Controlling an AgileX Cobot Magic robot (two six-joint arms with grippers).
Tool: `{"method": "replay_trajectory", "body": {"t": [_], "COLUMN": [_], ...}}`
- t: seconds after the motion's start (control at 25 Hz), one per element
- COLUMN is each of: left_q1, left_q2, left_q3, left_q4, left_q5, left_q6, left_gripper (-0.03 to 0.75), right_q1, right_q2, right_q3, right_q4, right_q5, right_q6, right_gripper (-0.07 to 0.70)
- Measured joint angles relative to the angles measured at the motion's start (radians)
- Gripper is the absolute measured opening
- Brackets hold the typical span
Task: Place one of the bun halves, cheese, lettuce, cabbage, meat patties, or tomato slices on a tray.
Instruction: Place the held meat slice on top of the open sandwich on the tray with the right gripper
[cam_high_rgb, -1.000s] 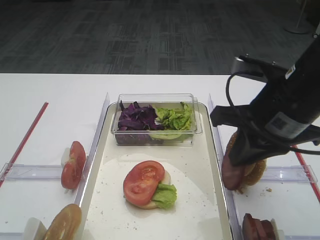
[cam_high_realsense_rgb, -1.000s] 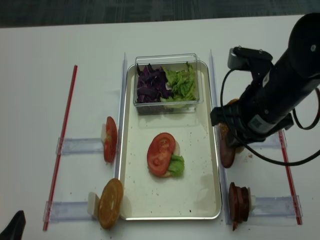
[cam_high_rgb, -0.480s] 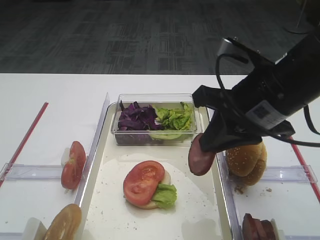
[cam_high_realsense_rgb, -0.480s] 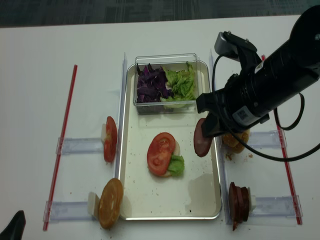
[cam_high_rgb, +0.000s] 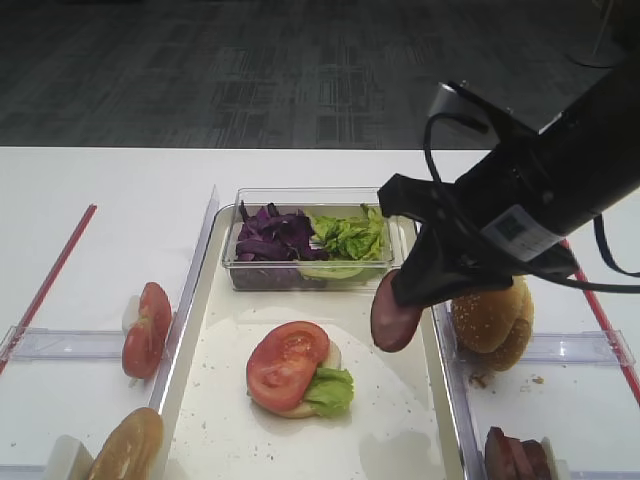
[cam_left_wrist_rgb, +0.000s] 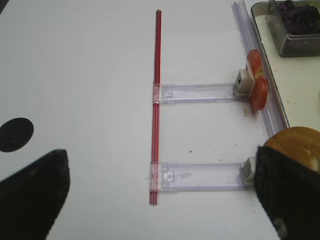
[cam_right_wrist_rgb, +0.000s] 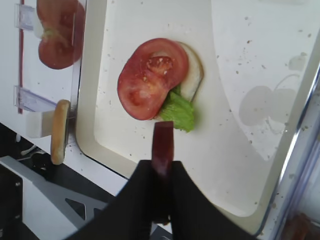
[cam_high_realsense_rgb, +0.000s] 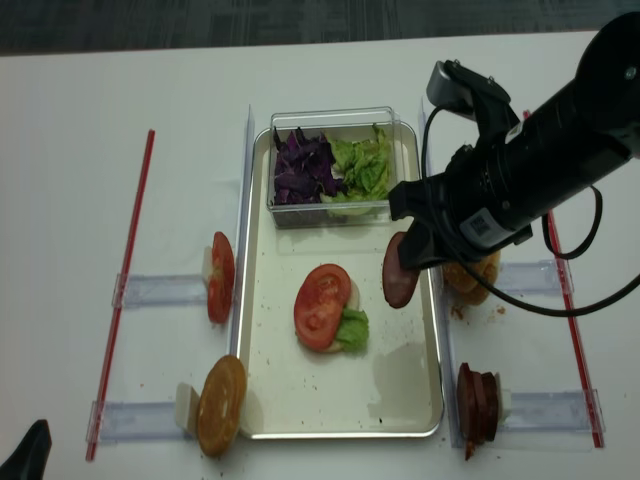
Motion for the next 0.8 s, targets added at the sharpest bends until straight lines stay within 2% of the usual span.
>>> {"method": "replay_trajectory", "body": {"t": [0.24,0.48,0.8], "left_q1": [0.0,0.0,0.0], "left_q2": [0.0,0.0,0.0], "left_q3": [0.0,0.0,0.0], "left_q4": [0.0,0.0,0.0], "left_q5": [0.0,0.0,0.0], "left_q6": [0.0,0.0,0.0], "left_gripper": [0.689,0.689,0.689], "right_q1": [0.0,0.0,0.0], "right_q2": [0.096,0.168,0.223], "right_q3": [-0.002,-0.081,-0.154], "right_q4": [0.015,0.022,0.06], "right_q5": [-0.019,-0.022,0.014], "right_q6": [-0.035,-0.058,-0.074], "right_gripper": [0.11,0.11,0.11]}}
